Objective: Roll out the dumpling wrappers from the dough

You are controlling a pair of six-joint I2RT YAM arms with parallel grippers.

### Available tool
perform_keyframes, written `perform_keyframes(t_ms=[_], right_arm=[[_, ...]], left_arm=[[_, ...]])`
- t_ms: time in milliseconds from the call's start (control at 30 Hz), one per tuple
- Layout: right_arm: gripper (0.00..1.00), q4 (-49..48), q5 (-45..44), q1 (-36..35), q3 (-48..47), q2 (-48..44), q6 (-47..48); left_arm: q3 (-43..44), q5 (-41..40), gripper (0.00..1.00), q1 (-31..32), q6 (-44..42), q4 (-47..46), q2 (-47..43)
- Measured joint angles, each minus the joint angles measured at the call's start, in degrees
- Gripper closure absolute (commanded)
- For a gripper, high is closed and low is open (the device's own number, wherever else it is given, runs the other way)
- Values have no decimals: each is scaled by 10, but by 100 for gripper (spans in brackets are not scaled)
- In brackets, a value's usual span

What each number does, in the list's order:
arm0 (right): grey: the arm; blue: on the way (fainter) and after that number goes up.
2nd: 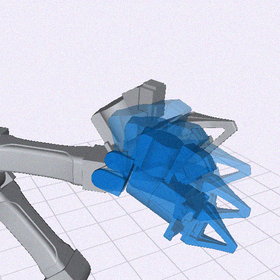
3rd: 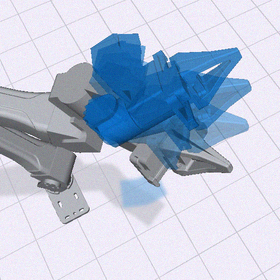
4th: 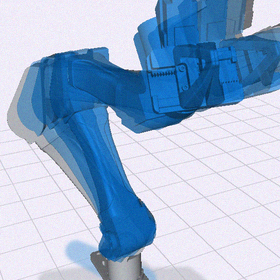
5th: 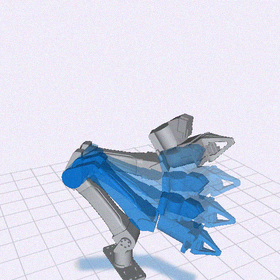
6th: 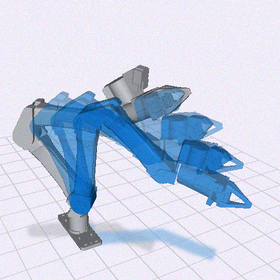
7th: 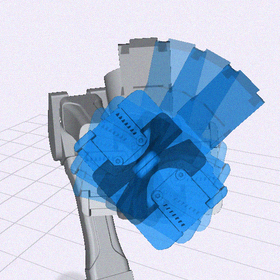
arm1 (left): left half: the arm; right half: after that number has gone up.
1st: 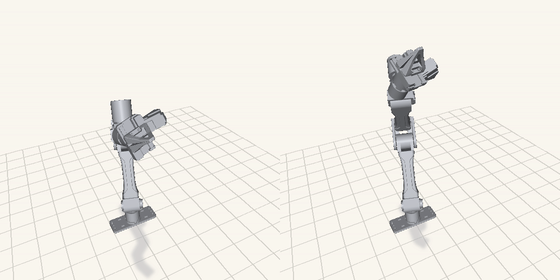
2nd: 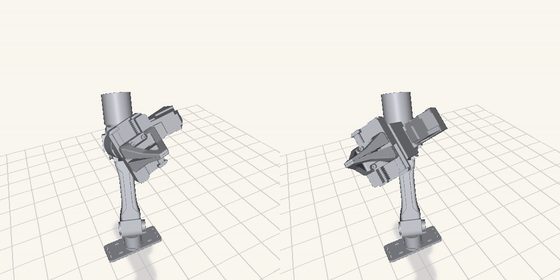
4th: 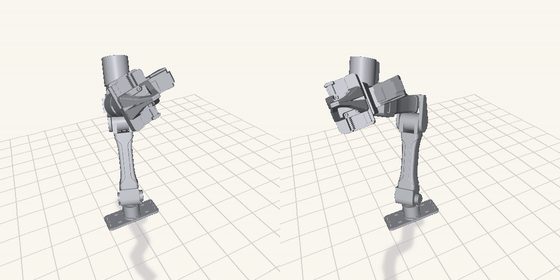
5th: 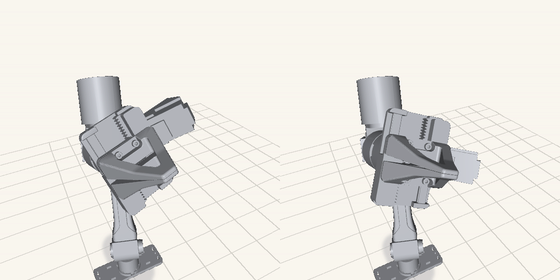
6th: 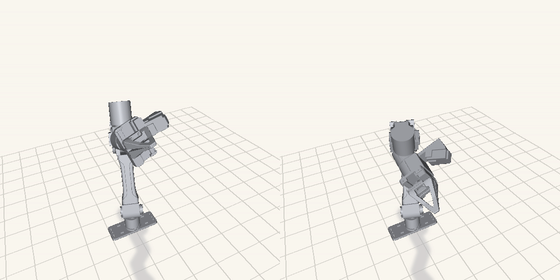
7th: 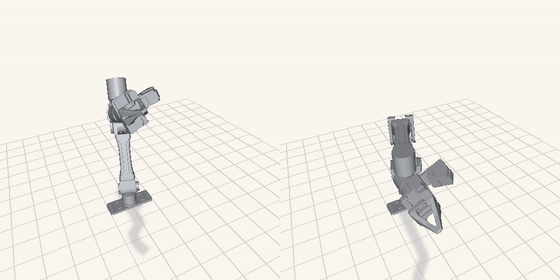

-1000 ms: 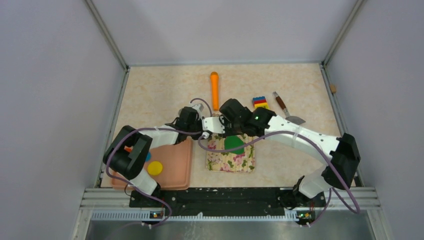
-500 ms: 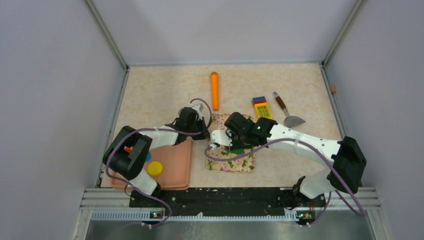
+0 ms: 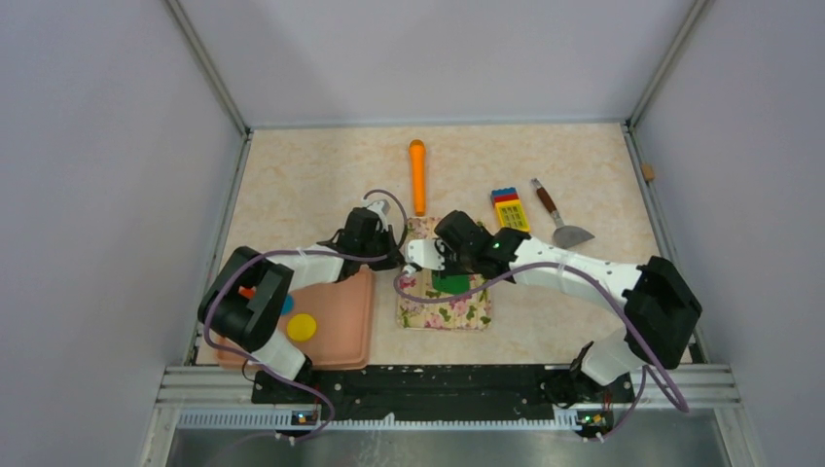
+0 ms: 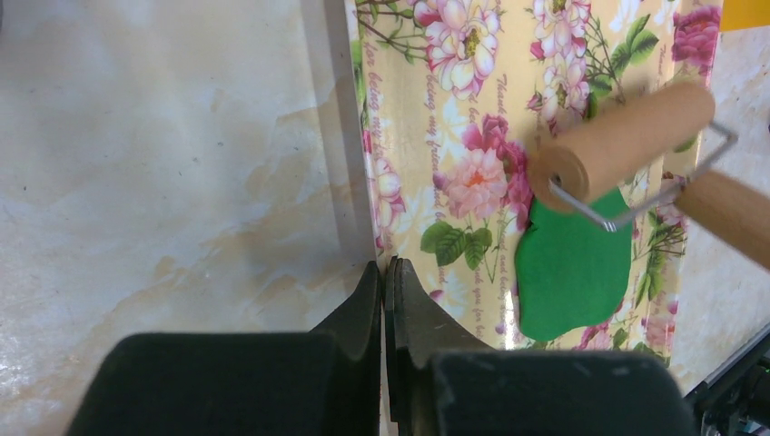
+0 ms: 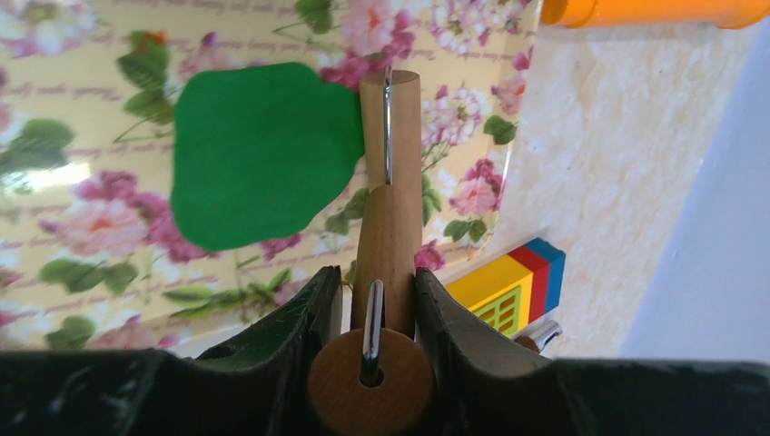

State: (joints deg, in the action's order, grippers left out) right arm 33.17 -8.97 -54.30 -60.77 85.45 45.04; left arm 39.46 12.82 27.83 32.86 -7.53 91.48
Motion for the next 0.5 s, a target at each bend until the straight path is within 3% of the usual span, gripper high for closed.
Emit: perform_keyframes(t_ms=[233, 500], right_arm=[[100, -48, -18, 23, -21, 39, 28], [100, 72, 29, 22, -122, 45, 14]], left_arm=[[-2, -2, 100, 0, 0, -3, -1], [-7, -1, 100, -2, 0, -3, -6]])
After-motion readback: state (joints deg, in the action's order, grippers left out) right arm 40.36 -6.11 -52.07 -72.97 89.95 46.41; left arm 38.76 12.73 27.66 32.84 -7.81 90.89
